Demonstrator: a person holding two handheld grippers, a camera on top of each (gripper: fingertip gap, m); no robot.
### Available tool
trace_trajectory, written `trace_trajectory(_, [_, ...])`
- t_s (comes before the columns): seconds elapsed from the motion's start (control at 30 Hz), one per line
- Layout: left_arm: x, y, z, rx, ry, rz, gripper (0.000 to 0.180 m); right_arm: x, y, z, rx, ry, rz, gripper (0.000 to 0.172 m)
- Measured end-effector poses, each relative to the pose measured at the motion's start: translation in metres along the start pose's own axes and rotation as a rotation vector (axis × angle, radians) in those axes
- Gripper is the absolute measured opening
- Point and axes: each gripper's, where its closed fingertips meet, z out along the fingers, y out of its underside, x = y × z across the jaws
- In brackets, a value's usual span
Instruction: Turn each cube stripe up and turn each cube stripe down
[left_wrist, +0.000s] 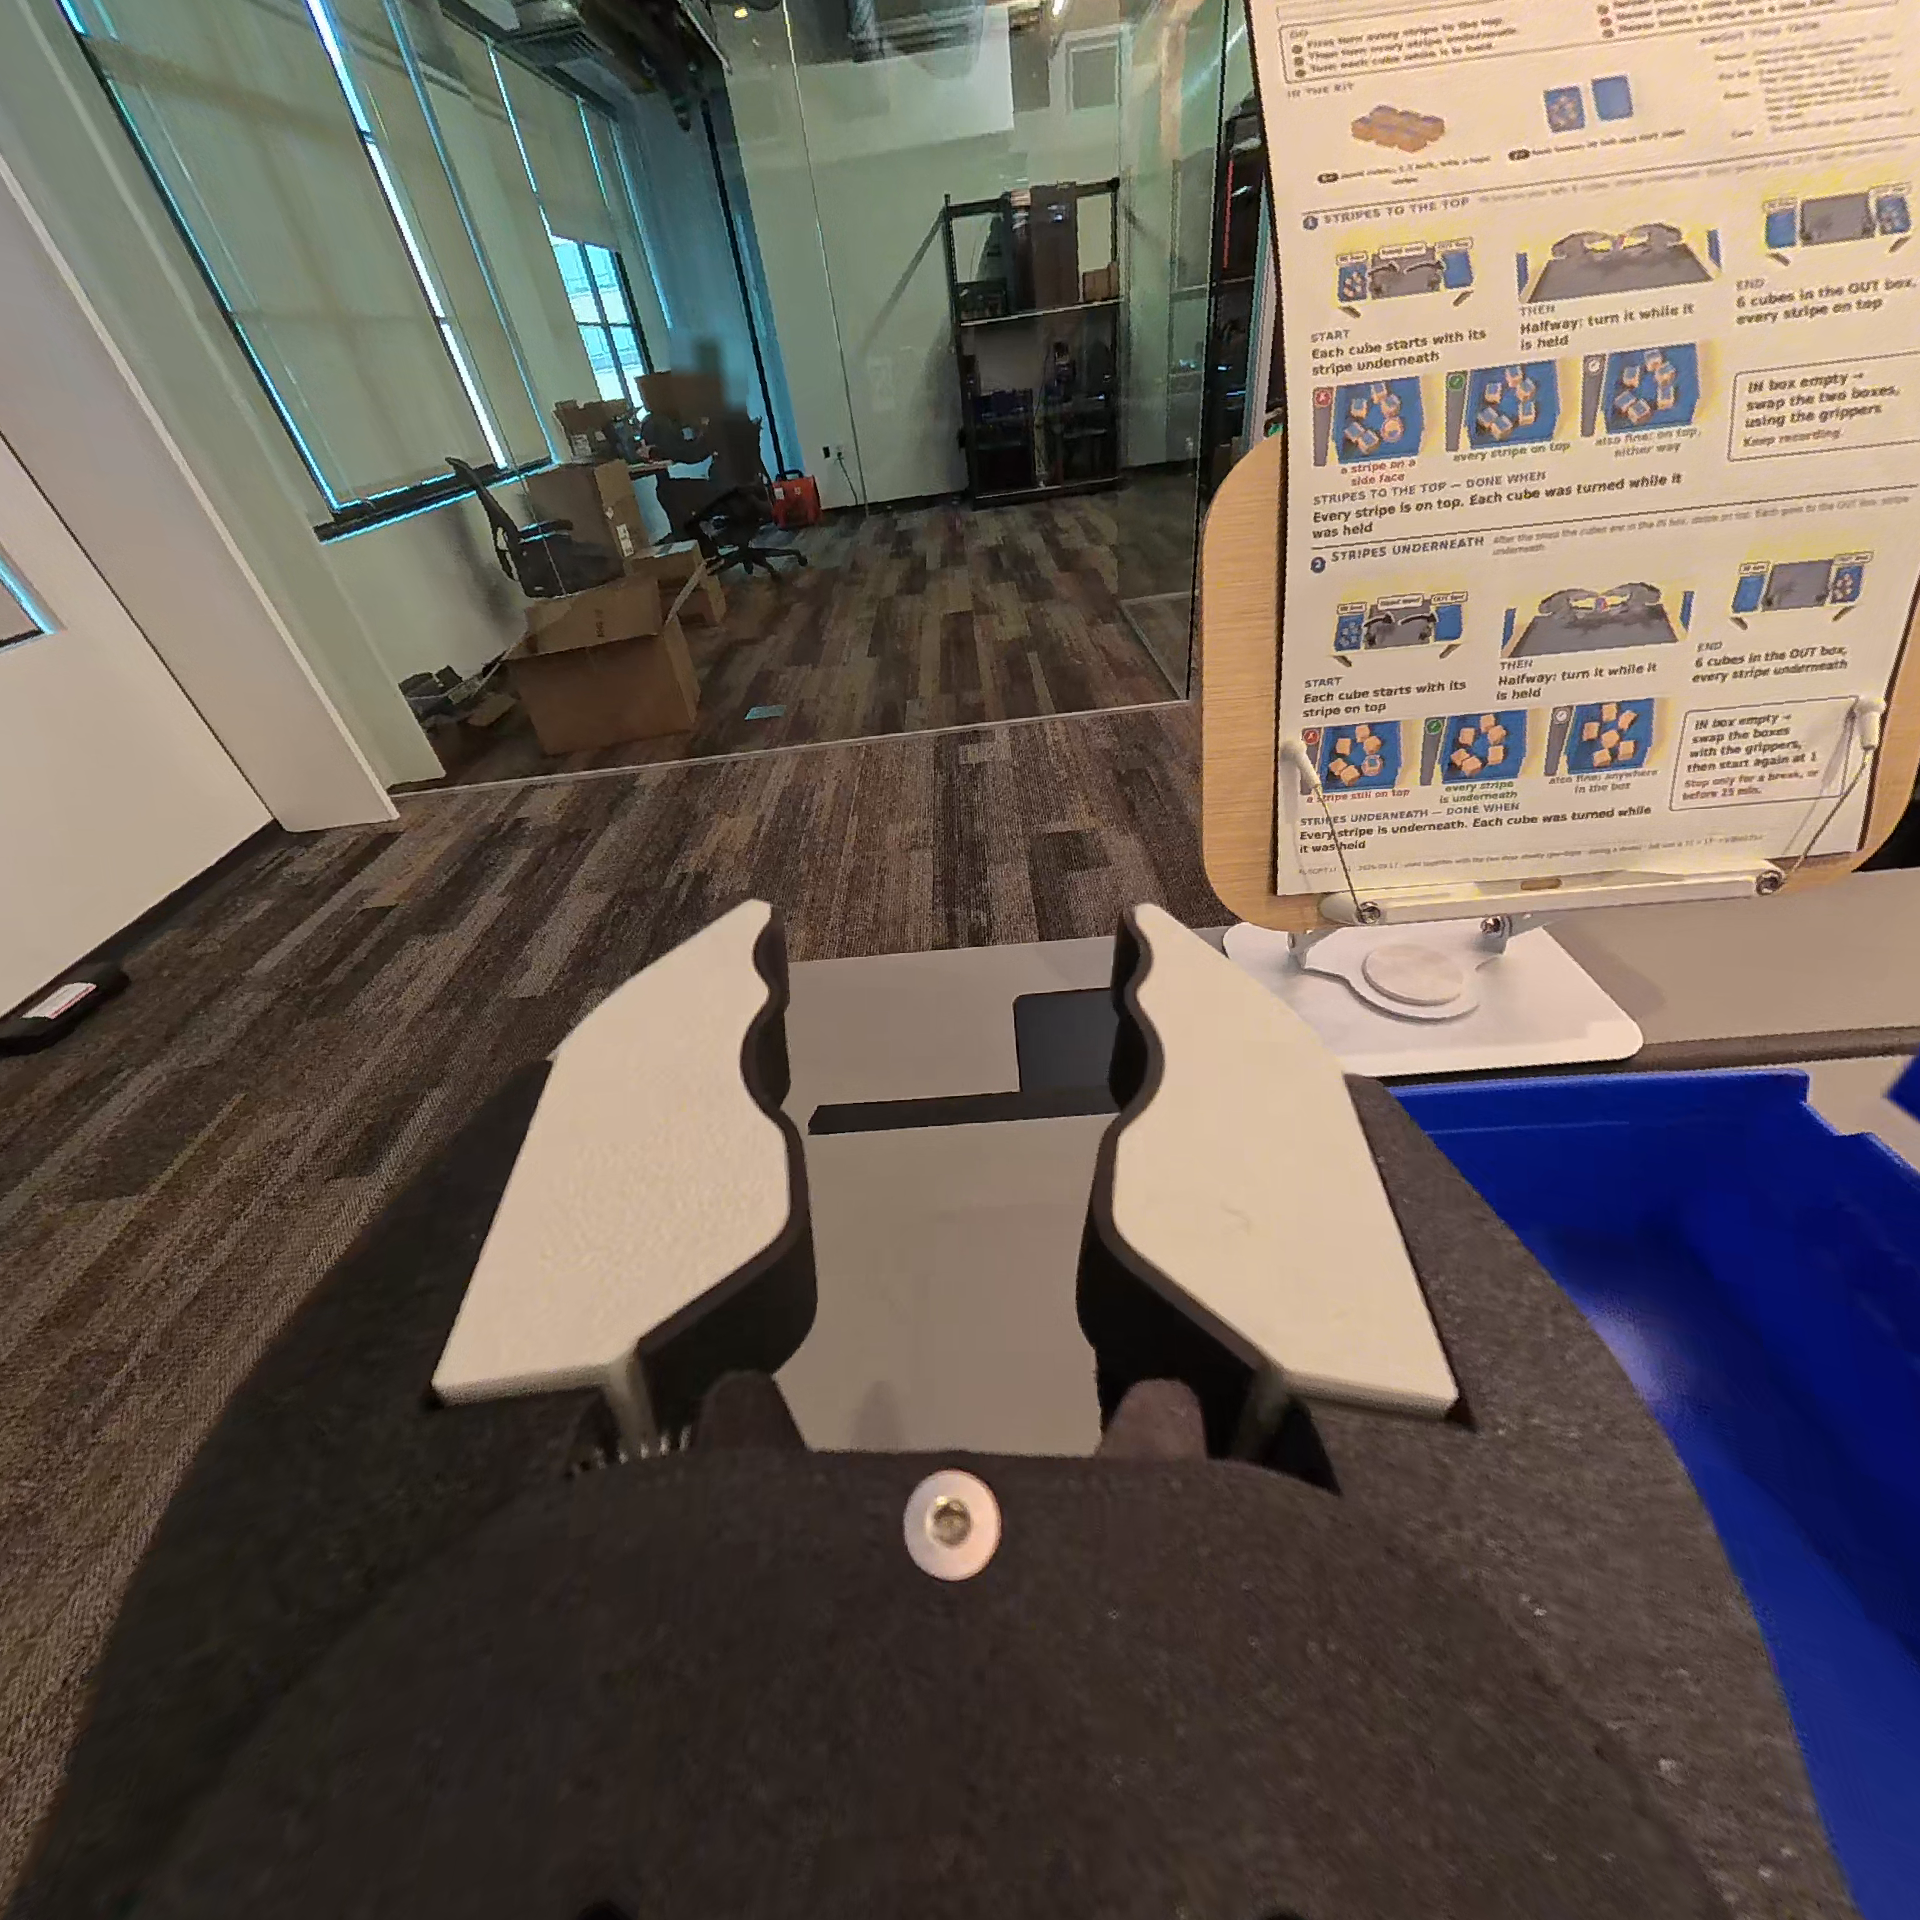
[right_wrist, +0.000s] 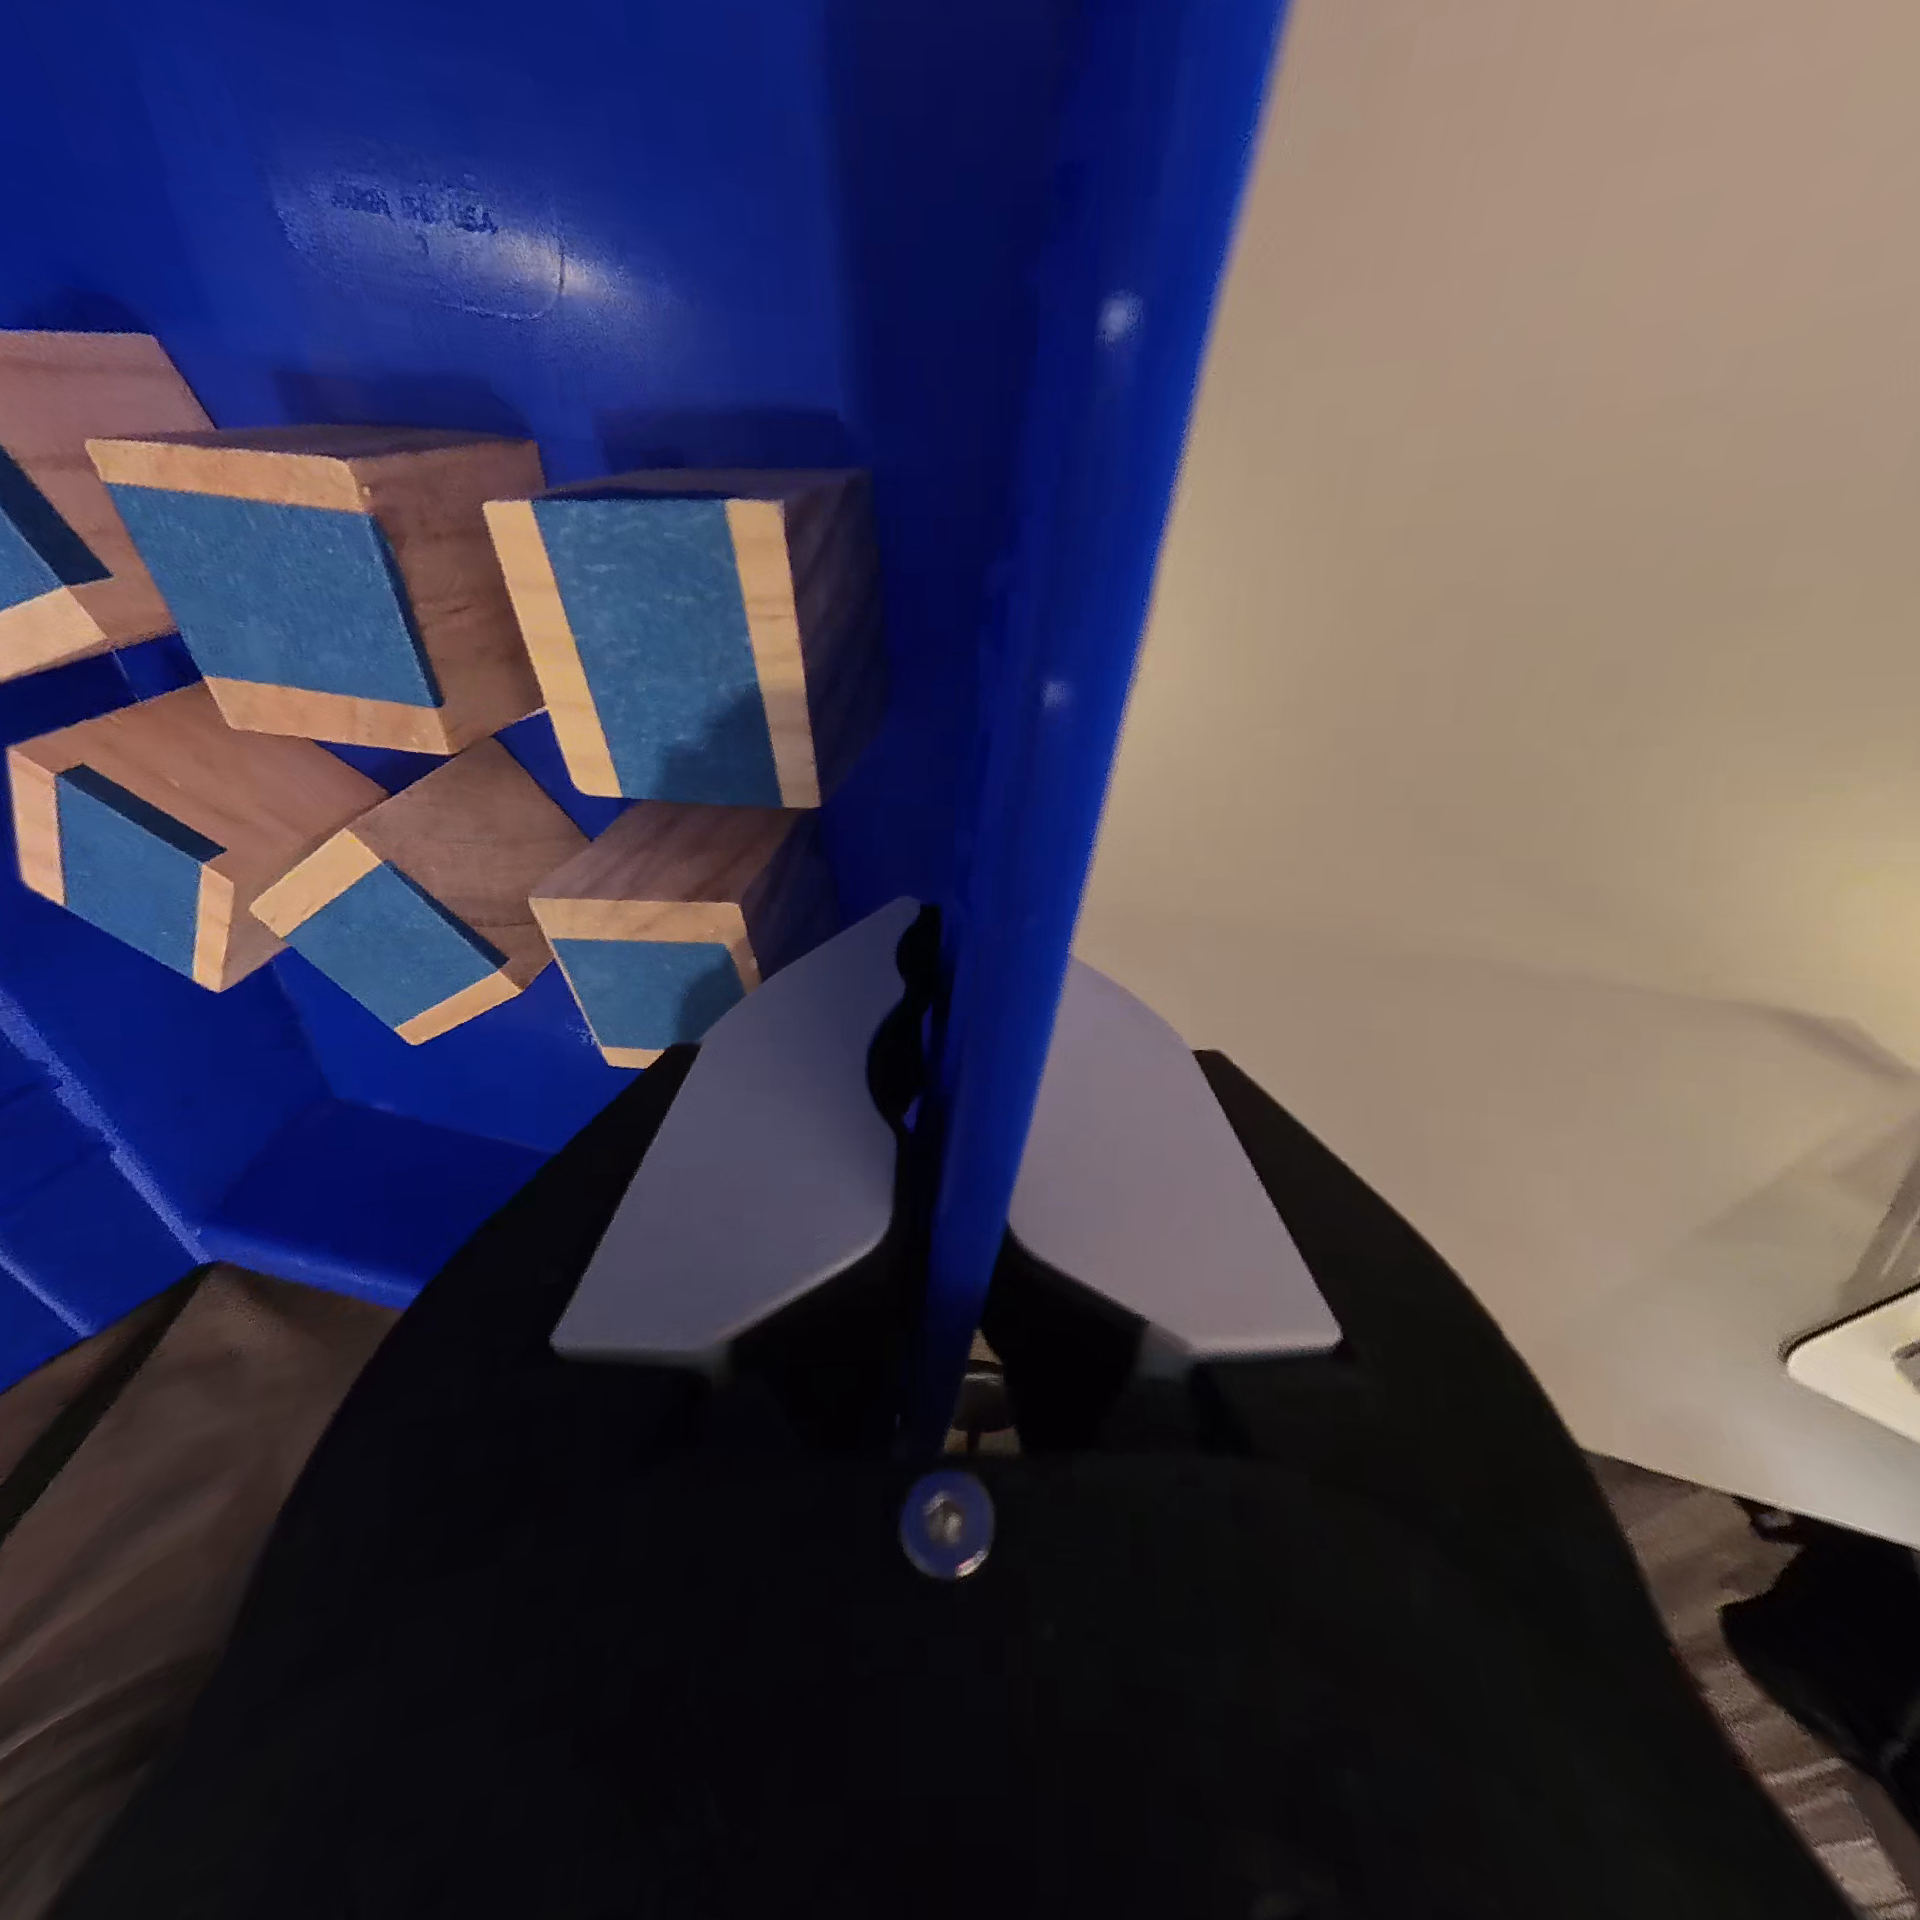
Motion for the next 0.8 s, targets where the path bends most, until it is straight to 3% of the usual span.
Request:
trace_trajectory(0.23, [0.008, -0.003, -0.01, 0.0, 0.055, -0.026, 0.062, -0.141, -0.095, 0.01, 0.008, -0.105, -0.228, 0.006])
trace_trajectory(0.4, [0.004, -0.02, -0.038, 0.054, 0.055, -0.014, 0.062, -0.246, -0.149, 0.029, -0.01, -0.149, -0.384, 0.006])
trace_trajectory(0.57, [-0.006, -0.032, -0.065, 0.11, 0.06, -0.05, 0.06, -0.327, -0.185, 0.045, -0.042, -0.136, -0.485, 0.007])
trace_trajectory(0.8, [-0.008, -0.026, -0.067, 0.067, 0.049, -0.02, 0.063, -0.423, -0.21, 0.068, -0.063, -0.152, -0.567, 0.006])
